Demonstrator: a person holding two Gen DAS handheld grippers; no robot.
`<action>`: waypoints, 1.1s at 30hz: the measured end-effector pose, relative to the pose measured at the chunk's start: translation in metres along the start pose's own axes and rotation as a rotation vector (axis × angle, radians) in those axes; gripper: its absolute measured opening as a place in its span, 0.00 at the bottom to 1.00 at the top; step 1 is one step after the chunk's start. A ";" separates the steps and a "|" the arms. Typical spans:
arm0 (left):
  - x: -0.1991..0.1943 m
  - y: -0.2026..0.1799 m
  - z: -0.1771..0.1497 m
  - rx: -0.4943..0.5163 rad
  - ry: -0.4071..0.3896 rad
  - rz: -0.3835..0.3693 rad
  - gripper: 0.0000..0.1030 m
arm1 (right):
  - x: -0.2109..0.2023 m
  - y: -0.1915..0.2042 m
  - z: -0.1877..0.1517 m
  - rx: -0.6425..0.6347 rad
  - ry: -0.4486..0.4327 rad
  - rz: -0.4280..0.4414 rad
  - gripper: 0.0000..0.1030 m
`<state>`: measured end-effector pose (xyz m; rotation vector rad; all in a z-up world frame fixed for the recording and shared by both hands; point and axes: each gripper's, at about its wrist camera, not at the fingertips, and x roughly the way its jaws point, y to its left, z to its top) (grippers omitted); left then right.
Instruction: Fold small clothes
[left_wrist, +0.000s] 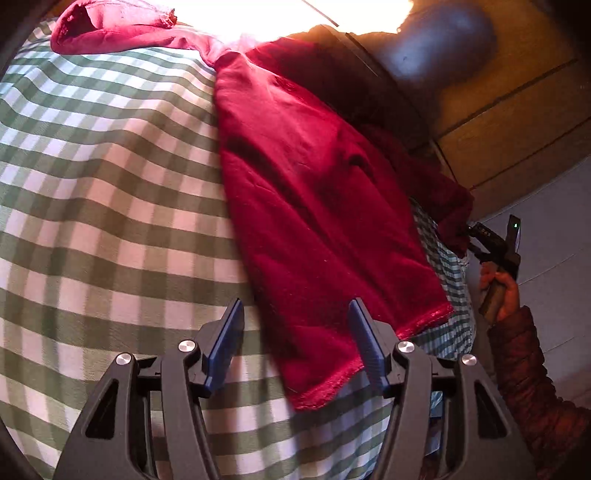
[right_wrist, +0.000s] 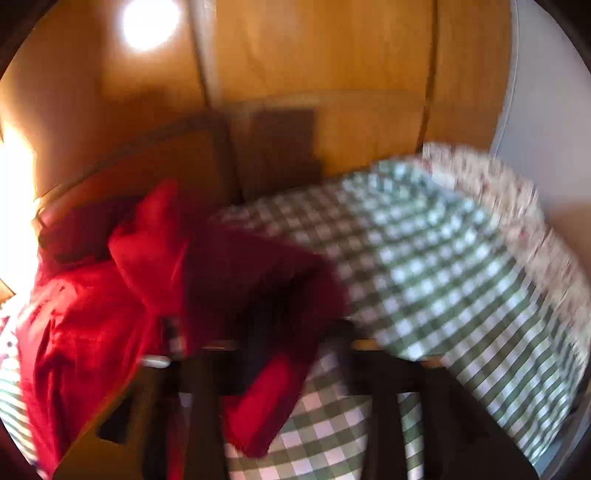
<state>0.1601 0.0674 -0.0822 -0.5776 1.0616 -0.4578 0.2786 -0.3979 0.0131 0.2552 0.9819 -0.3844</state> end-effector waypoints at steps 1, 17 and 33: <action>0.004 -0.003 -0.001 -0.001 0.000 0.008 0.56 | 0.000 -0.006 -0.006 0.038 -0.001 0.007 0.85; 0.013 -0.017 0.017 0.010 -0.058 0.107 0.07 | -0.036 0.083 -0.176 -0.150 0.221 0.309 0.12; -0.100 0.003 -0.065 0.113 -0.070 0.212 0.07 | -0.175 0.037 -0.243 -0.386 0.178 0.348 0.08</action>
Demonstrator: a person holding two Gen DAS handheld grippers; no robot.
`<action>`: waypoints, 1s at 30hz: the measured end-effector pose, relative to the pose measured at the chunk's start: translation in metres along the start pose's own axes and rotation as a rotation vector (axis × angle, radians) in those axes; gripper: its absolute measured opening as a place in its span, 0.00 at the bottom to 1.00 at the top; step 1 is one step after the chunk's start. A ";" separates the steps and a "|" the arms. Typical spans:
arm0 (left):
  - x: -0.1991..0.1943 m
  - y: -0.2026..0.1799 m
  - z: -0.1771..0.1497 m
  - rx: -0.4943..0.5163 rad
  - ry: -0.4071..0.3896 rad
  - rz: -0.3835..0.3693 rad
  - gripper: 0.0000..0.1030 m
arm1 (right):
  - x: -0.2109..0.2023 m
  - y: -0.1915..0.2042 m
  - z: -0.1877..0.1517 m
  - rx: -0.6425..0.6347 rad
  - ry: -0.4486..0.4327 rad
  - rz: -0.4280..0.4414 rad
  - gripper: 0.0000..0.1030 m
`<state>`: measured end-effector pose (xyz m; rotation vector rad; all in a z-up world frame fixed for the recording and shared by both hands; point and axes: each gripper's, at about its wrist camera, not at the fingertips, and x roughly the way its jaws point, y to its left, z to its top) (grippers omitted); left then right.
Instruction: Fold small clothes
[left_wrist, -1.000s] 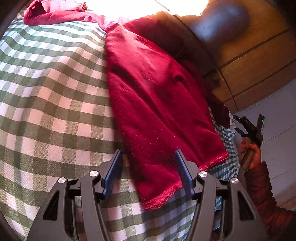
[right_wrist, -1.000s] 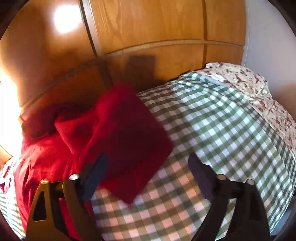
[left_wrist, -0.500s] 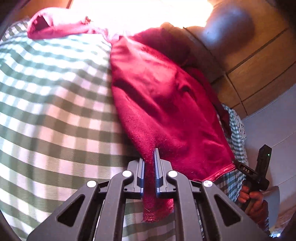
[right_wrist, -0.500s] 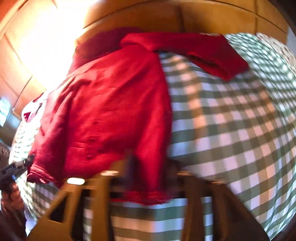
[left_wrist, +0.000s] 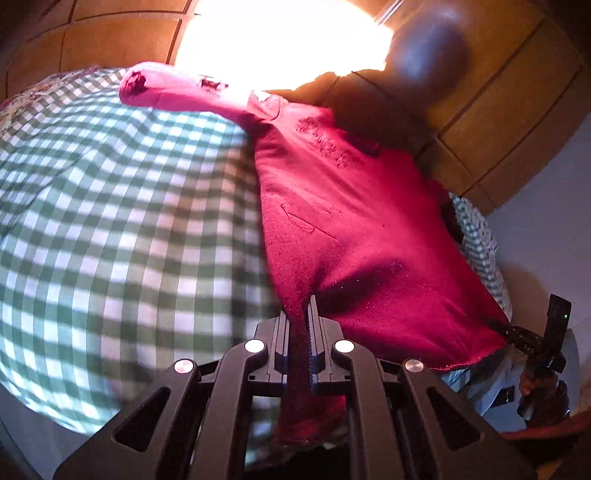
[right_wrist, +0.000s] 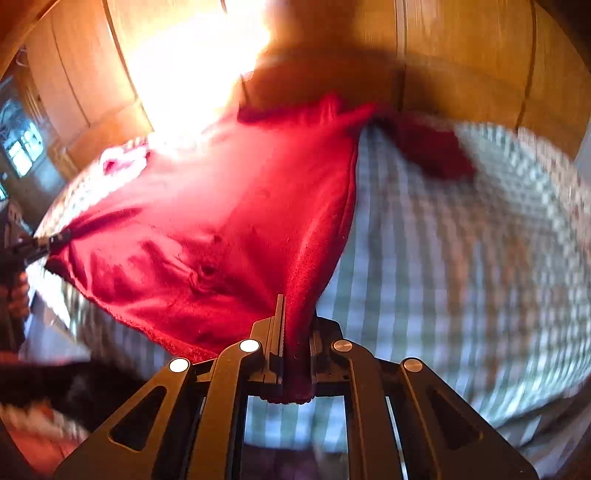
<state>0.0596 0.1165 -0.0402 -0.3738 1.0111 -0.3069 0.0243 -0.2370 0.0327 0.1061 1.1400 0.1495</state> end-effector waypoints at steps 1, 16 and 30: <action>0.004 0.002 -0.010 -0.001 0.027 0.022 0.07 | 0.004 -0.001 -0.017 0.018 0.041 0.011 0.08; 0.038 -0.036 0.035 0.053 -0.113 0.077 0.49 | 0.022 -0.113 0.023 0.361 -0.126 -0.238 0.50; 0.122 -0.086 0.044 0.137 0.027 0.068 0.55 | 0.150 -0.163 0.137 0.300 -0.091 -0.583 0.56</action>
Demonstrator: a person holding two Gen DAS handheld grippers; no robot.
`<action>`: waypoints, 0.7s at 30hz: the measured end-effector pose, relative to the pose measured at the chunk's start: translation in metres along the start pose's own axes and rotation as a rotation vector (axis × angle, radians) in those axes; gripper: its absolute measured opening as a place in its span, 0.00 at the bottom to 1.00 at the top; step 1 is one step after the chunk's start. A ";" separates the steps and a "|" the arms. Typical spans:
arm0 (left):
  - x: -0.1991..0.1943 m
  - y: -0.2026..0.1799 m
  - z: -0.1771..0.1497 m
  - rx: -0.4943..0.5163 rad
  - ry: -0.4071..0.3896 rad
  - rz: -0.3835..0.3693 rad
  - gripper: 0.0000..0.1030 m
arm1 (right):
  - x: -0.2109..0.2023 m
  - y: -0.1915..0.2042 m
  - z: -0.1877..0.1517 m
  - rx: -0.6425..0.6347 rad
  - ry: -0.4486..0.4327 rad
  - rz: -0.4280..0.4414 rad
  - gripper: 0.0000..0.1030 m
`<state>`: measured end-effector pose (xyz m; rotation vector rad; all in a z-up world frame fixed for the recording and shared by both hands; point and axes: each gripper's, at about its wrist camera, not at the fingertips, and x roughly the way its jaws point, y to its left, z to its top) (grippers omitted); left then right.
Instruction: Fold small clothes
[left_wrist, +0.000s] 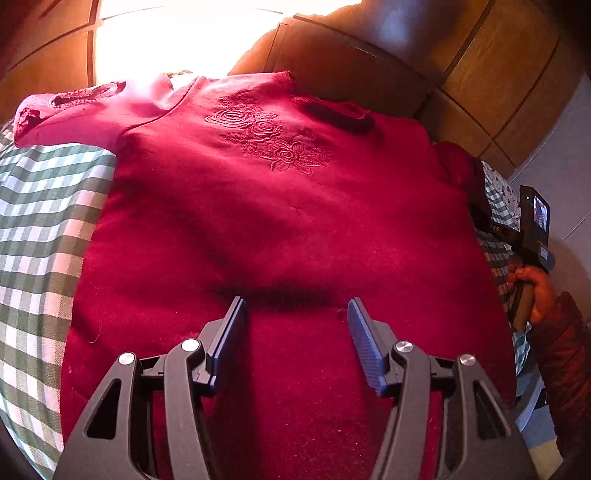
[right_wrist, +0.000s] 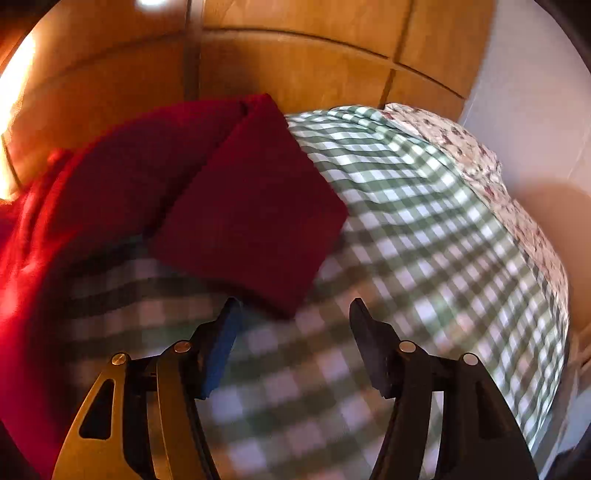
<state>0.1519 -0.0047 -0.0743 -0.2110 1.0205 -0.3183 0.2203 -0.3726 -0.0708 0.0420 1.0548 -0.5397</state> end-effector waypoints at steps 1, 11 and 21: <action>0.002 -0.001 0.001 -0.002 -0.001 0.000 0.55 | 0.005 -0.001 0.005 -0.006 0.013 0.022 0.41; 0.000 0.002 0.001 -0.010 0.003 -0.038 0.56 | -0.100 -0.103 0.031 0.168 -0.145 0.184 0.10; -0.002 0.002 0.002 -0.018 0.011 -0.044 0.56 | -0.095 -0.223 0.001 0.417 -0.078 0.008 0.08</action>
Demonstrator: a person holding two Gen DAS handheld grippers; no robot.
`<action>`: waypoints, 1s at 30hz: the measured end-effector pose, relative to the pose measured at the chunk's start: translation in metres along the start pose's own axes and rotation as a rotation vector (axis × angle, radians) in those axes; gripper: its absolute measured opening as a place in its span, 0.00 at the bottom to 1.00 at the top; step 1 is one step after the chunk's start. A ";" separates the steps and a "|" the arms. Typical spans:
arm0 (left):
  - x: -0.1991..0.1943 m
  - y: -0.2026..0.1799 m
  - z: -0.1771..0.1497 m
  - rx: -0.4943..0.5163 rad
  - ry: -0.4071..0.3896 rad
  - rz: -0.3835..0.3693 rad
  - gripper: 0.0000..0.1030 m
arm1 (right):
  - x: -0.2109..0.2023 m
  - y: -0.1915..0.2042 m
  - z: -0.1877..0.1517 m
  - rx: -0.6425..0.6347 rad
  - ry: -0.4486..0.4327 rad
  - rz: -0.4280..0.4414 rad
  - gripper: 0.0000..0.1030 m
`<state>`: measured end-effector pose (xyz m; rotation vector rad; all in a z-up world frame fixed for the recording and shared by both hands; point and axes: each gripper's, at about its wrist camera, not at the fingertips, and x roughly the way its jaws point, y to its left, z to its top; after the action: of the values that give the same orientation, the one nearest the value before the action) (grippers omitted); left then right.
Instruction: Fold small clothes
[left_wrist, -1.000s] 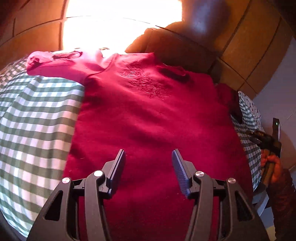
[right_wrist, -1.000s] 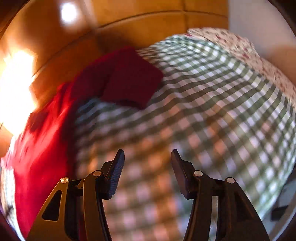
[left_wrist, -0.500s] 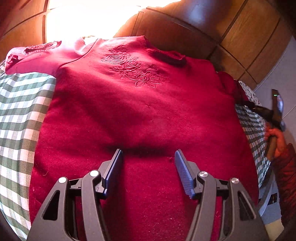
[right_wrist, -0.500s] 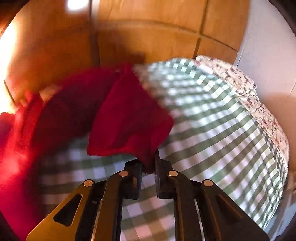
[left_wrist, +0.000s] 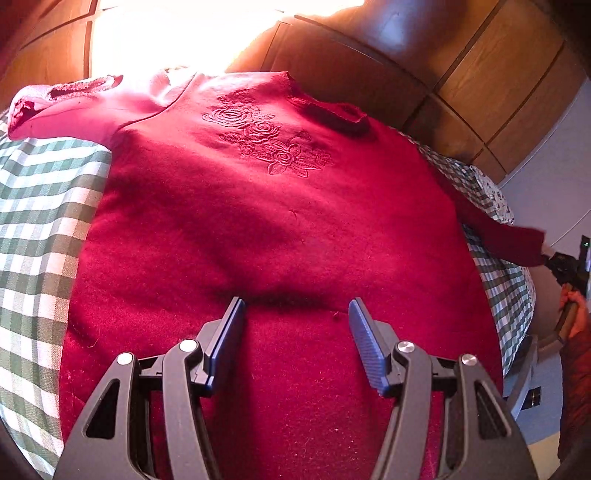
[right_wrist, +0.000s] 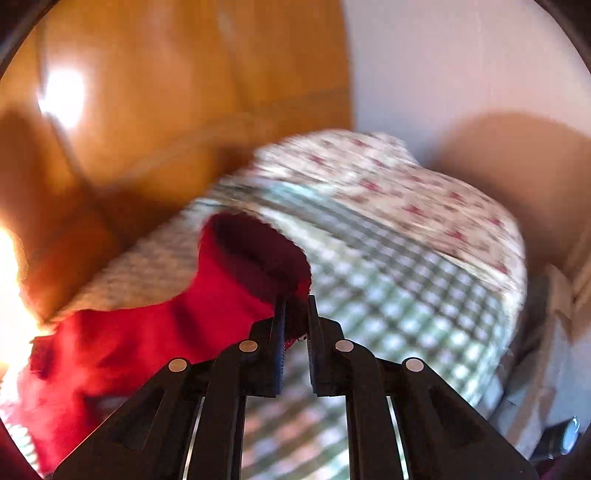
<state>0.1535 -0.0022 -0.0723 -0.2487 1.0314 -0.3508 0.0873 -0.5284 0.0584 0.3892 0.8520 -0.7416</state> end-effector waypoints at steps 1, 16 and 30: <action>0.000 -0.001 0.000 0.003 0.002 0.003 0.56 | 0.020 -0.011 -0.004 0.018 0.033 -0.054 0.08; -0.063 0.096 0.001 -0.324 -0.138 0.079 0.64 | 0.015 0.039 -0.033 -0.063 -0.067 -0.105 0.71; -0.147 0.265 0.047 -0.623 -0.376 0.400 0.61 | -0.003 0.342 -0.186 -0.552 0.106 0.411 0.74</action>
<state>0.1701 0.3011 -0.0287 -0.6290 0.7676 0.3820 0.2340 -0.1831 -0.0451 0.0989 0.9966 -0.0907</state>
